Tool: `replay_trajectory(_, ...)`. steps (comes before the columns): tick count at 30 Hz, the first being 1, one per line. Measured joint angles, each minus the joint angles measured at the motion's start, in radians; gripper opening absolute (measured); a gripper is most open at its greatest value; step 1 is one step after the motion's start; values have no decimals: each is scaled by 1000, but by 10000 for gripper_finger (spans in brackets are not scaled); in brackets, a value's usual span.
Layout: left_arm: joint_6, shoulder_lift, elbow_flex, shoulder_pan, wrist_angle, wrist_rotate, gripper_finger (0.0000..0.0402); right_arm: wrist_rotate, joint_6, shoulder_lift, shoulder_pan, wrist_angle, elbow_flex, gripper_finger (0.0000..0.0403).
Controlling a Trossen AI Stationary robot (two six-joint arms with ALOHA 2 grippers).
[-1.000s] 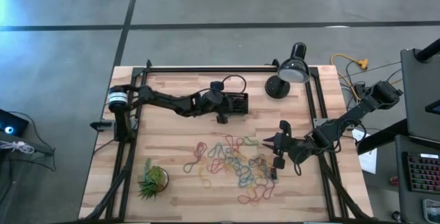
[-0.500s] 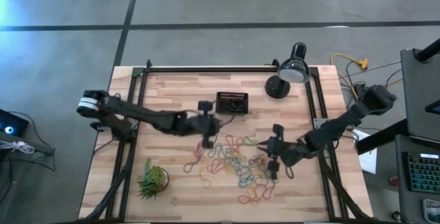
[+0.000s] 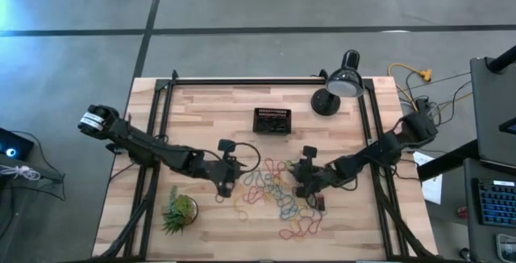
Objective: Pick and place rubber bands into bin
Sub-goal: Put the green rubber band into the basket
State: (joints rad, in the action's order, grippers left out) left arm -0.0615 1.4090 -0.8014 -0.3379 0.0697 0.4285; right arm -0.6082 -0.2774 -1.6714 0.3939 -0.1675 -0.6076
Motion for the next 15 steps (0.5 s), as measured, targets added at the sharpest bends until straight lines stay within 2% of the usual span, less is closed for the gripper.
replay_trajectory(6, -5, -1, 12, 1, -13, 37, 73, 12, -32, 9, -35, 12, -21, 118)
replay_trajectory(8, -13, -1, 12, 1, -7, 49, 73, 53, -32, 8, -41, 5, -29, 123)
replay_trajectory(11, -30, -1, 17, 0, -6, 49, 73, 111, -29, 1, -51, 18, -35, 127)
replay_trajectory(15, -31, -1, 17, 0, -9, 49, 73, 112, -65, -15, -55, 100, -58, 125)
